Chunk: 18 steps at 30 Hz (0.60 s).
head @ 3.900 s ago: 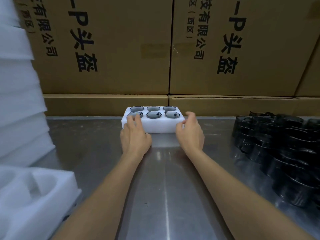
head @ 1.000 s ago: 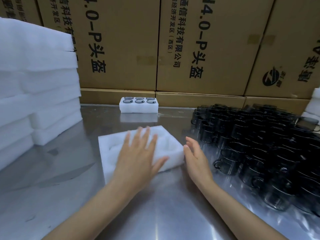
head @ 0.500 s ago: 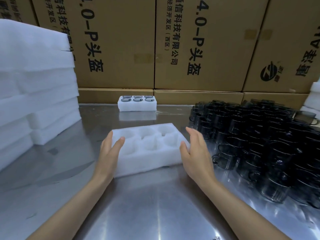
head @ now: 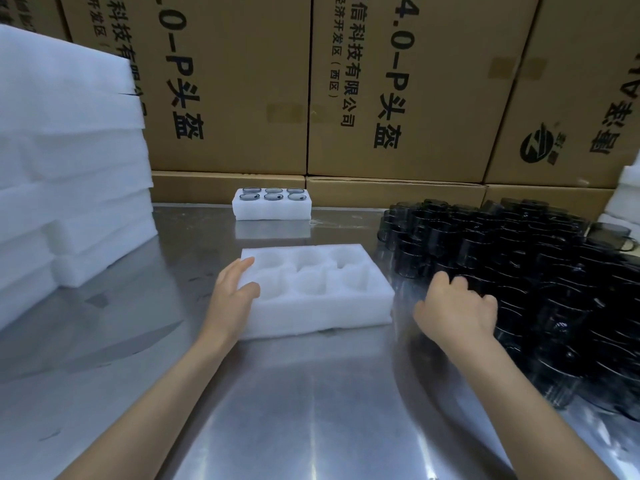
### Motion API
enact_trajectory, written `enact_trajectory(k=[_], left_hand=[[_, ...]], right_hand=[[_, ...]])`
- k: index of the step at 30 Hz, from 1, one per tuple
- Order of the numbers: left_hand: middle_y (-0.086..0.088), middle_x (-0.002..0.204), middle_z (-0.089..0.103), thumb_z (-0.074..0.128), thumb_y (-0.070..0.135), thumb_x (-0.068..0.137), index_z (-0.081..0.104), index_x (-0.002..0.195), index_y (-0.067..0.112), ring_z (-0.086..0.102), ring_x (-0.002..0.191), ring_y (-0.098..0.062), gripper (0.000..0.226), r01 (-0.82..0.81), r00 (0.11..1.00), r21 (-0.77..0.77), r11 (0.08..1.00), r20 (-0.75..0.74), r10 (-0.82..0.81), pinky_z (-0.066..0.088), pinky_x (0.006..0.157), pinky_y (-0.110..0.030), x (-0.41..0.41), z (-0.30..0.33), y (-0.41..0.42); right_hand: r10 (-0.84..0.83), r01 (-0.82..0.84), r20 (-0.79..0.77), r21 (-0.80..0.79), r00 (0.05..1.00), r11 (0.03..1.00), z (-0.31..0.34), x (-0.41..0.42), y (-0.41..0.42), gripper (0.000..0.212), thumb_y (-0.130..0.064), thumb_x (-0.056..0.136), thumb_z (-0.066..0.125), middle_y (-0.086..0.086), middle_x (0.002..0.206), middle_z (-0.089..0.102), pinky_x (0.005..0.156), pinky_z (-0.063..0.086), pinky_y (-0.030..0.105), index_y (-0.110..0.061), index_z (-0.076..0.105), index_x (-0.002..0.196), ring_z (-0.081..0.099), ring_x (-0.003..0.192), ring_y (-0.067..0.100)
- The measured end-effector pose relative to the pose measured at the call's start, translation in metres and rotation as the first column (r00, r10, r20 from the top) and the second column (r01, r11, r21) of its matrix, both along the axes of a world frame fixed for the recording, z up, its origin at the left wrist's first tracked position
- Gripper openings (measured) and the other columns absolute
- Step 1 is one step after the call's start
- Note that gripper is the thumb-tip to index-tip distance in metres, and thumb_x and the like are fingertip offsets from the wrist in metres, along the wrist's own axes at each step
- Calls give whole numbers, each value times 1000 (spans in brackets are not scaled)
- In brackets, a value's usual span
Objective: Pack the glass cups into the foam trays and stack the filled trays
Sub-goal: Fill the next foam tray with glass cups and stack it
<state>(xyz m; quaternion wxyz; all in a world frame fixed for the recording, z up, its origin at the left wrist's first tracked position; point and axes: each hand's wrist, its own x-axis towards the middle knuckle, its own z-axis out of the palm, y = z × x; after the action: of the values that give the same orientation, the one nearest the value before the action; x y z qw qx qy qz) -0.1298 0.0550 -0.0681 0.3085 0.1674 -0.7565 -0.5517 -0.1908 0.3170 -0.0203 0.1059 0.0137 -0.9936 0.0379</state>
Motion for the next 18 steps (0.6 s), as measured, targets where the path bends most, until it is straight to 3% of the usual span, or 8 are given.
enact_trajectory(k=[4, 9, 11, 14, 18], left_hand=[[3, 144, 38, 46, -4, 85, 52, 131, 18, 34, 131, -8, 52, -20, 1000, -1, 1000, 3, 20, 24, 94, -15, 1, 1, 2], [4, 143, 40, 44, -6, 83, 53, 130, 19, 36, 120, -3, 55, 18, 1000, 37, 999, 11, -19, 25, 91, -16, 5, 6, 11], [5, 142, 40, 44, -6, 82, 53, 130, 20, 35, 116, -1, 55, 42, 999, 40, 998, 19, -43, 25, 92, -18, 6, 7, 20], [7, 142, 36, 46, -3, 83, 49, 133, 20, 32, 115, 1, 55, 88, 995, -17, 996, 51, -88, 23, 93, -17, 8, 4, 38], [7, 142, 30, 49, 18, 78, 45, 137, 17, 29, 114, 4, 59, 145, 989, -110, 983, 56, -139, 21, 90, -9, 9, -1, 60]], right_hand=[[63, -62, -73, 10, 995, 998, 1, 3, -2, 17, -7, 82, 41, 2, 83, 64, 78, 27, 35, -14, 45, 97, 52, 72, 26], [118, -197, -447, -134, 887, 971, 6, 1, -2, 32, -9, 89, 44, 4, 75, 65, 73, 25, 35, -16, 53, 119, 58, 74, 28], [174, -371, -572, -248, 802, 895, 9, 1, -5, 34, -13, 92, 48, 4, 76, 65, 75, 29, 37, -17, 51, 125, 57, 73, 28], [270, -590, -638, -360, 721, 723, 7, 7, -16, 34, -15, 91, 55, -2, 92, 68, 77, 32, 32, -18, 50, 124, 61, 80, 23], [371, -690, -623, -405, 689, 600, 0, 12, -35, 23, -16, 90, 58, -12, 95, 66, 73, 37, 26, -19, 55, 113, 59, 91, 15]])
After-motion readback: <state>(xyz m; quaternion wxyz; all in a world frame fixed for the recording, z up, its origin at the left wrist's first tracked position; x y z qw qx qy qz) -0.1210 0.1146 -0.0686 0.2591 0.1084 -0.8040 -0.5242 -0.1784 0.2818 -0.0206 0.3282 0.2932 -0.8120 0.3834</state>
